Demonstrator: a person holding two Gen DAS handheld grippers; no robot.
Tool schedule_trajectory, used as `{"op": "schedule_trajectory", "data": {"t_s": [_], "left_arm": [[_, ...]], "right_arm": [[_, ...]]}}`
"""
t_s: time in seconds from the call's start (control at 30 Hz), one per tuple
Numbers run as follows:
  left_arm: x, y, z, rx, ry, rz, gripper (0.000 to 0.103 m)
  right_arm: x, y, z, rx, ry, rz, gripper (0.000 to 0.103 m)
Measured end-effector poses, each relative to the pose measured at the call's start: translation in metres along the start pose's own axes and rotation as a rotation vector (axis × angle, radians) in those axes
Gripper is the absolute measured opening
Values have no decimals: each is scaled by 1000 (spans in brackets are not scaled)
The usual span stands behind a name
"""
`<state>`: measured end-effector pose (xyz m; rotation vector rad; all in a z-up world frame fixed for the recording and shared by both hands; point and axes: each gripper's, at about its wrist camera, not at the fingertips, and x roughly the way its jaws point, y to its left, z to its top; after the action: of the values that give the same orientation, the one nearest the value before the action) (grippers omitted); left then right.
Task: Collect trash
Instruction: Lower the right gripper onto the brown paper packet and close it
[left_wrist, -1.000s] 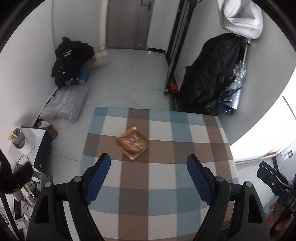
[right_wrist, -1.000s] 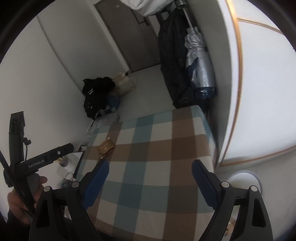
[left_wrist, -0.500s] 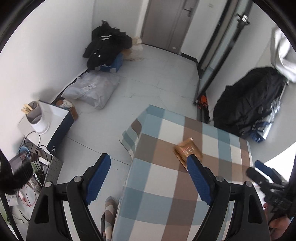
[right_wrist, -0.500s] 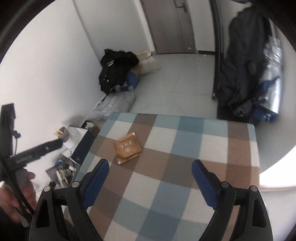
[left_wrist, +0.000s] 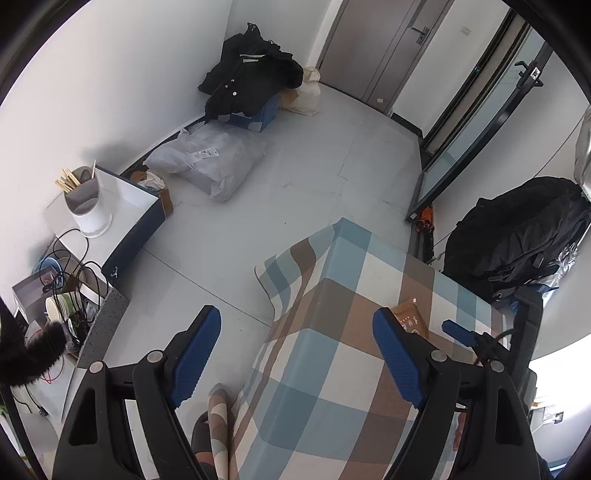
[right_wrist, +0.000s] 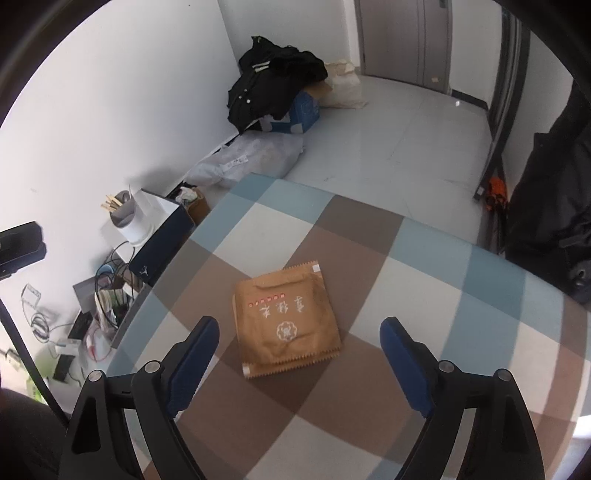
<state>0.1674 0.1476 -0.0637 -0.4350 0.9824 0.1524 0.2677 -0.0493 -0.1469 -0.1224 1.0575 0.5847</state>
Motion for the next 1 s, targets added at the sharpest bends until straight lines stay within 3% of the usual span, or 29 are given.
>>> {"op": "schedule_trajectory", "data": {"t_s": [0.2, 0.43, 0.7, 0.97, 1.0], "left_arm": [[4, -1, 1, 8, 19, 6, 82], [6, -1, 0, 6, 32, 10, 82], [8, -2, 0, 0, 45, 11, 82], [8, -7, -1, 9, 49, 7, 82], [8, -7, -1, 9, 48, 8, 82]], "right_arm": [[11, 8, -2, -63, 39, -26, 79], [12, 22, -7, -178, 34, -76, 56], [5, 19, -12, -168, 18, -42, 43], [-5, 10, -17, -110, 16, 44, 10], [-7, 9, -17, -103, 15, 53, 10]]}}
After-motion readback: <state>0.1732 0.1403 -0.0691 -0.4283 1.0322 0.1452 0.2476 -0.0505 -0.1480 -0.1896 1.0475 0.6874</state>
